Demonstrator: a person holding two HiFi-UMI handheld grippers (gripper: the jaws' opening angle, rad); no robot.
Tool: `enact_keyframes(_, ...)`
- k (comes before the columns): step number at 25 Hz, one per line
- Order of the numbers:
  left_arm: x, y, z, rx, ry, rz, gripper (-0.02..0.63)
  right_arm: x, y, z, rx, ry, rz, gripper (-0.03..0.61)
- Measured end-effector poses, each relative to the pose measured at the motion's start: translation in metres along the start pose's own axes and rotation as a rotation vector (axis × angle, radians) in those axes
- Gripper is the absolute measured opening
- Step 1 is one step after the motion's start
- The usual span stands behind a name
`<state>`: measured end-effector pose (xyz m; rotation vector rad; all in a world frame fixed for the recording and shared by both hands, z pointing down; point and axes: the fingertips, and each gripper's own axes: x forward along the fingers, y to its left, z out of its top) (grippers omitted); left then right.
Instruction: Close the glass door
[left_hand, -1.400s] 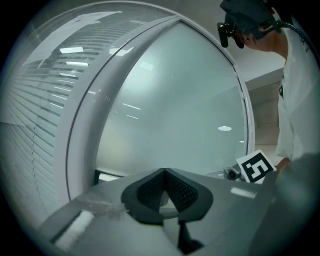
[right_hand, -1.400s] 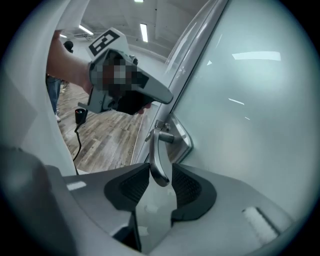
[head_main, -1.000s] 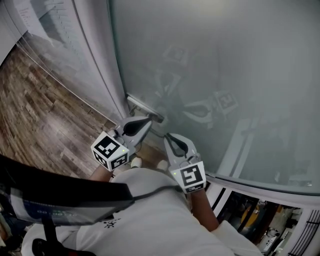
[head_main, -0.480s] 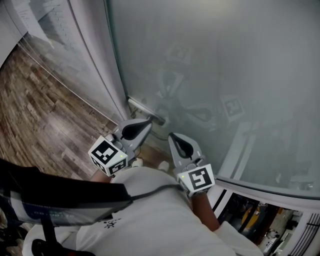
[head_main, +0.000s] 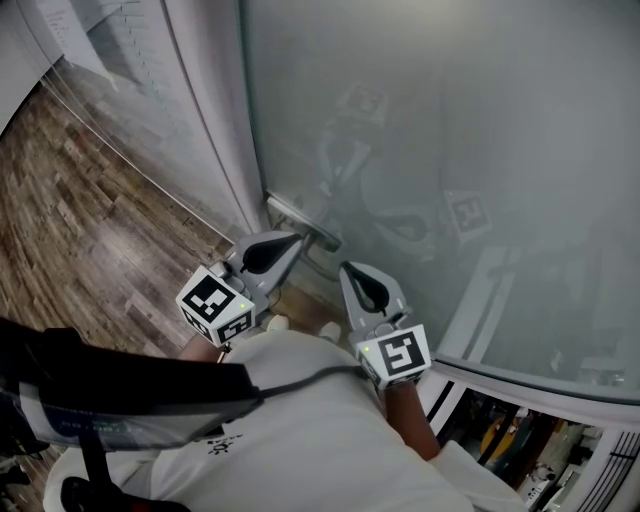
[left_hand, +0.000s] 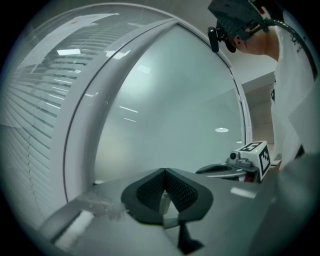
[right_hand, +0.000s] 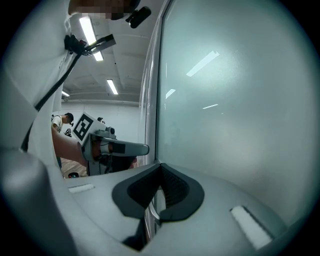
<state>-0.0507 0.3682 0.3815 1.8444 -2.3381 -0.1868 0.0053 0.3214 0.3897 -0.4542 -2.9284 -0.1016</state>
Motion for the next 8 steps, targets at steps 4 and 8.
enact_keyframes(4,-0.0051,0.0018,-0.0015,0.002,0.002,-0.007,0.005,0.0036,0.0047,0.0,-0.03,0.02,0.001,0.008)
enact_keyframes(8,-0.0095,0.003,-0.0032,-0.001,0.008,-0.008,0.005,0.0042,0.0071,-0.0009,-0.029,0.035,-0.009,0.008)
